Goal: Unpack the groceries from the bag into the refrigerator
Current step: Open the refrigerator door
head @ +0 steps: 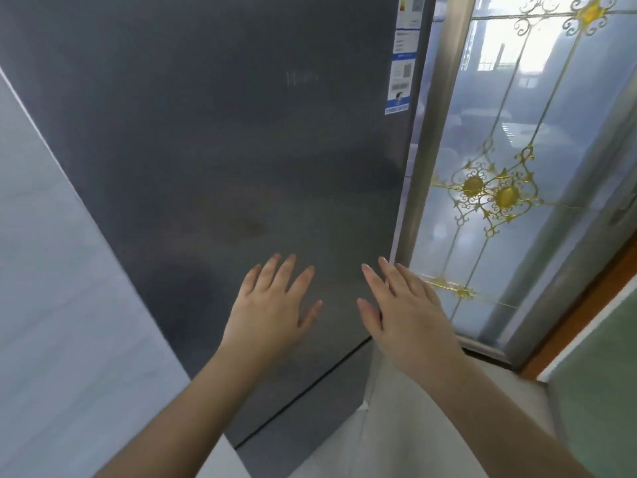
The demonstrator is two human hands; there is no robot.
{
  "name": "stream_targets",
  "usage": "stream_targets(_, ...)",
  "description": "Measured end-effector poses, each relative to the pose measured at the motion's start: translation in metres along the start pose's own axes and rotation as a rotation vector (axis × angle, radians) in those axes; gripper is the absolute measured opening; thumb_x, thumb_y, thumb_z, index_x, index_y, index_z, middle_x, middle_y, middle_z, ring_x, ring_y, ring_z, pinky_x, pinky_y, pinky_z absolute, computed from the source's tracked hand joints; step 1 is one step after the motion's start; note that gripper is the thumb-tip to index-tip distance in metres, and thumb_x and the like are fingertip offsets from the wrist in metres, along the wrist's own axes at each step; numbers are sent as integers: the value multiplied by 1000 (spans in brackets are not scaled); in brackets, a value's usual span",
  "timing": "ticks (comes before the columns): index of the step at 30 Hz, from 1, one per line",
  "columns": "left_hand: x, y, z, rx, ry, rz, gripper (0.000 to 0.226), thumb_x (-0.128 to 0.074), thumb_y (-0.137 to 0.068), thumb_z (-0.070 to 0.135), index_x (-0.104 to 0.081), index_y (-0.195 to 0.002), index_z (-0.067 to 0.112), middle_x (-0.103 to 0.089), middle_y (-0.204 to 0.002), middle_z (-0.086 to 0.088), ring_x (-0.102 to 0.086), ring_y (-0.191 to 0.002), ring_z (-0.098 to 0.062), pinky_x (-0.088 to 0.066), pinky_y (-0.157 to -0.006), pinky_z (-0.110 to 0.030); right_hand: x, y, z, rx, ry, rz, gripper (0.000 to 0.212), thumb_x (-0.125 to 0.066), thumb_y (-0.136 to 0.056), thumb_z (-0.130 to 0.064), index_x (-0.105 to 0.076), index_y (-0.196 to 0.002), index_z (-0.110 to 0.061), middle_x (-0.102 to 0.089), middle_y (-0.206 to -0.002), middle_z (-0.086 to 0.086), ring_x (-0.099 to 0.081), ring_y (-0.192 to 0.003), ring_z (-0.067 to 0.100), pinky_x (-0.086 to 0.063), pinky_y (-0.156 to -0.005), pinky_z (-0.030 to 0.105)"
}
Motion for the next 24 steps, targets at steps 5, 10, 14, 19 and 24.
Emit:
stream_targets(5,-13,-1,-14,160,-49,20,56,-38,-92,52,-59,-131,17,-57,-136,-14,-48,-130,-35,-37,-107,-49,-29,-46,-14,249,-37,-50,57,-20,-100,-51,-19,-152,-27,-22,-160,2,-21,-146,23,-16,-117,41)
stream_targets(10,-14,10,-20,320,-109,28,55,-40,-93,51,-56,-134,19,-55,-139,-11,-47,-132,-31,-38,-108,-48,-35,-75,-24,446,-113,-35,58,-27,-95,-46,-41,-145,-19,-42,-150,7,-39,-137,28,-34,-111,45)
stream_targets(14,-7,39,-28,445,-179,45,53,-45,-93,49,-57,-133,18,-55,-138,-12,-48,-130,-32,-38,-106,-47,-38,-75,-47,598,-189,2,55,-33,-95,-43,-44,-143,-17,-44,-148,8,-41,-135,29,-36,-109,46)
stream_targets(19,9,89,-38,617,-247,40,54,-41,-94,50,-56,-134,18,-55,-138,-13,-48,-130,-34,-37,-106,-48,-30,-57,-86,776,-240,31,54,-36,-95,-42,-48,-140,-16,-46,-147,8,-43,-133,30,-37,-107,47)
stream_targets(24,19,125,-50,722,-279,43,57,-35,-94,51,-53,-136,17,-52,-141,-13,-46,-132,-35,-36,-107,-50,-23,-36,-118,882,-224,50,56,-30,-96,-44,-45,-143,-17,-44,-149,8,-41,-136,30,-36,-110,48)
Point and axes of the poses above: each hand's wrist, its own y-axis away from the middle knuckle, its own x-axis out of the back of the hand, z = x × y, the point moved 7 cm from there along -y, towards the middle knuckle
